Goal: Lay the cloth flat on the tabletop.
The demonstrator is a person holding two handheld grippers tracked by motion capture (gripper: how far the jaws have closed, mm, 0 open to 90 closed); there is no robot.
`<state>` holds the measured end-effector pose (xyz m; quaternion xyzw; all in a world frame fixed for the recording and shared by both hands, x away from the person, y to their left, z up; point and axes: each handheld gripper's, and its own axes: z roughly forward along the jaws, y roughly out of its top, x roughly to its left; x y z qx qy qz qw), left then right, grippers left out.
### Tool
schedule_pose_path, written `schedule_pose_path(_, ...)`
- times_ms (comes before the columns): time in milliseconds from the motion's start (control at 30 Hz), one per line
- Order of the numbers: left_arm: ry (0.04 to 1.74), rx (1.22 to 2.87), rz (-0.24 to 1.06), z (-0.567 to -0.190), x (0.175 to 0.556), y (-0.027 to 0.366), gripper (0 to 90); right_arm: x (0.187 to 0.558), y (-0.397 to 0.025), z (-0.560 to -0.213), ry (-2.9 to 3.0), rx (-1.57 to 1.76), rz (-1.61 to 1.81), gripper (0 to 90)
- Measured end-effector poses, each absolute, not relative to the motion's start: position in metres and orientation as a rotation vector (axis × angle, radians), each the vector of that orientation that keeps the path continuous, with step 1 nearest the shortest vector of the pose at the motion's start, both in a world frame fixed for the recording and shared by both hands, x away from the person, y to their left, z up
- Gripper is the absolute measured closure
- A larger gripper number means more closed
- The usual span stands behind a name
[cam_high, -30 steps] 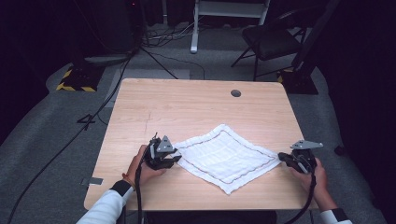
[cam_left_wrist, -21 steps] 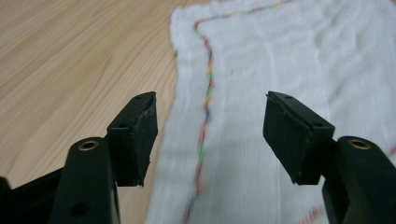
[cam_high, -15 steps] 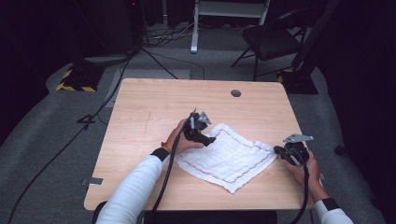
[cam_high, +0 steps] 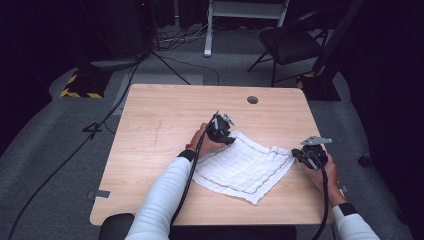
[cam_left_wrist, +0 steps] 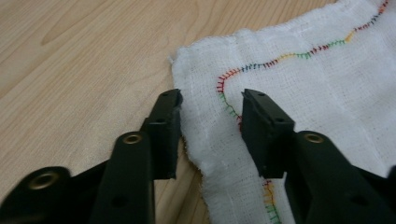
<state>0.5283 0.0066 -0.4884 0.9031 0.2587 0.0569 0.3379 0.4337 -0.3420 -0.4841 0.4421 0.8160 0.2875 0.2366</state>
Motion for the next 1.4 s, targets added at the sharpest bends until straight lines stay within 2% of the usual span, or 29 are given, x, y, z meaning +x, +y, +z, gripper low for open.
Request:
schedule_pose_path(67, 0.660, 2.362, 0.163, -0.488, 0.528, 0.008, 79.1, 0.437, -0.342, -0.483, 2.228, 1.217, 0.802, 87.2)
schedule_pose_path(167, 0.663, 2.345, 0.216, -0.484, 0.528, 0.013, 84.5, 0.439, -0.341, -0.482, 2.216, 1.200, 0.788, 87.2)
schedule_pose_path(467, 0.707, 2.166, 0.313, -0.453, 0.522, 0.053, 85.6, 0.446, -0.335, -0.455, 2.150, 1.187, 0.917, 87.4)
schedule_pose_path(800, 0.687, 2.092, 0.416, -0.424, 0.508, 0.090, 85.6, 0.461, -0.315, -0.424, 2.092, 1.132, 1.044, 87.4)
schedule_pose_path(1133, 0.770, 2.008, 0.494, -0.424, 0.513, 0.111, 85.6, 0.495, -0.284, -0.403, 2.073, 1.078, 1.026, 87.4)
schedule_pose_path(1400, 0.897, 1.984, 0.548, -0.438, 0.521, 0.124, 85.6, 0.522, -0.257, -0.415, 2.106, 1.057, 0.945, 86.9)
